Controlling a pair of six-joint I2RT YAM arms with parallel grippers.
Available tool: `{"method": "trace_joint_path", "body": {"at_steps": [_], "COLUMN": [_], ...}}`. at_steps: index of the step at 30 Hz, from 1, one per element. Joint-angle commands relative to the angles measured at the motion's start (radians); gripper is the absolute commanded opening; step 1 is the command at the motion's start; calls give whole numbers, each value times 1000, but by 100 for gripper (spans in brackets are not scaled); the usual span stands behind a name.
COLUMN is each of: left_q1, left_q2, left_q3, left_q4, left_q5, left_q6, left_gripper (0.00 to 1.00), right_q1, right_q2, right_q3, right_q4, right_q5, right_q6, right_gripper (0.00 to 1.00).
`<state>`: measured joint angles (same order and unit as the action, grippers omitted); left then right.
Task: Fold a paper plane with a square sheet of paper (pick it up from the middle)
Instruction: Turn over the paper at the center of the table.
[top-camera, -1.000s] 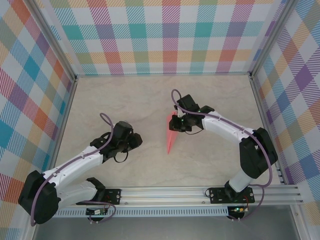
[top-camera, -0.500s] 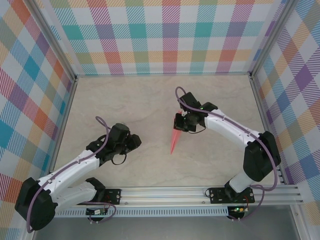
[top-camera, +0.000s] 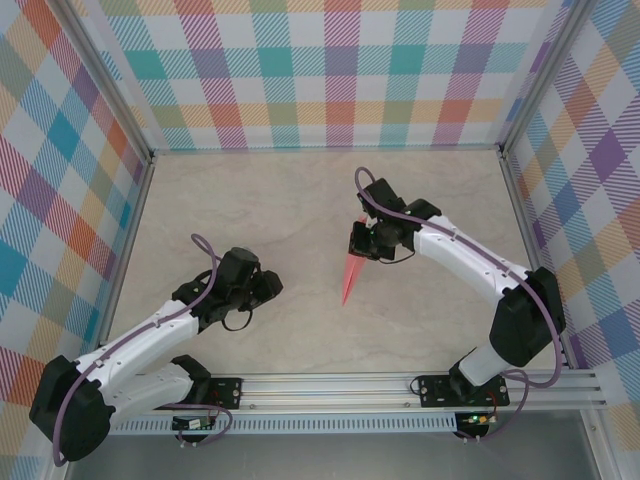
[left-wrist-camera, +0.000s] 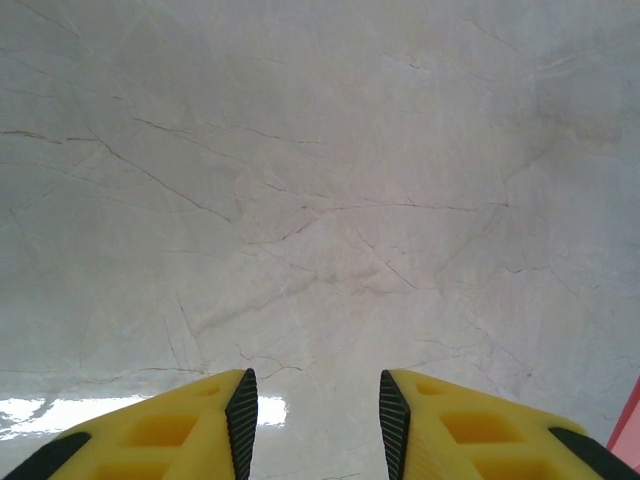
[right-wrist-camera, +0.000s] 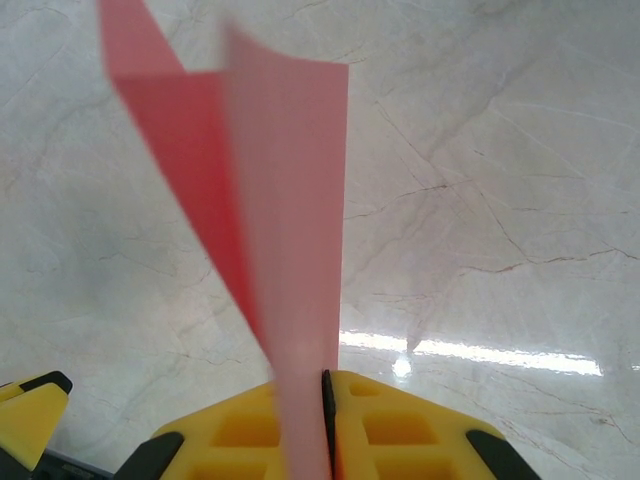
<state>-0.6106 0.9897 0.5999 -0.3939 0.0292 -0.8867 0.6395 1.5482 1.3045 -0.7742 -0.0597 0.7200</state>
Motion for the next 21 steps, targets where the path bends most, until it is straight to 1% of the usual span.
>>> {"method": "trace_joint_path", "body": {"at_steps": [1, 5, 6, 8, 10, 13, 16, 18, 21], "left_q1": [12, 13, 14, 15, 16, 17, 36, 44, 71], "left_q2": [-23, -44, -48, -44, -31, -32, -24, -22, -9], "left_q3": [3, -2, -7, -20, -6, -5, 31, 50, 54], "left_q4": [-34, -62, -59, -43, -51, -32, -61, -60, -23], "left_q5": [6, -20, -22, -19, -22, -45, -40, -35, -29], "left_q6": [5, 21, 27, 28, 45, 69, 109, 145, 161], "left_gripper": [40, 40, 40, 43, 43, 44, 45, 46, 54], "right_q1": [3, 5, 6, 13, 20, 29, 30, 31, 30], "right_q2": [24, 35, 43, 58, 61, 58, 62, 56, 62], "right_q3": [30, 19, 22, 27, 26, 4, 16, 22, 47], "right_q4": [-38, -76, -79, -96, -89, -67, -89, -92, -114], "right_q5": [-5, 32, 28, 26, 22, 61, 120, 137, 166], "right_q6": [-20, -30, -43, -53, -66, -87, -106, -121, -138], "right_gripper": [12, 13, 12, 12, 12, 12, 11, 12, 12]}}
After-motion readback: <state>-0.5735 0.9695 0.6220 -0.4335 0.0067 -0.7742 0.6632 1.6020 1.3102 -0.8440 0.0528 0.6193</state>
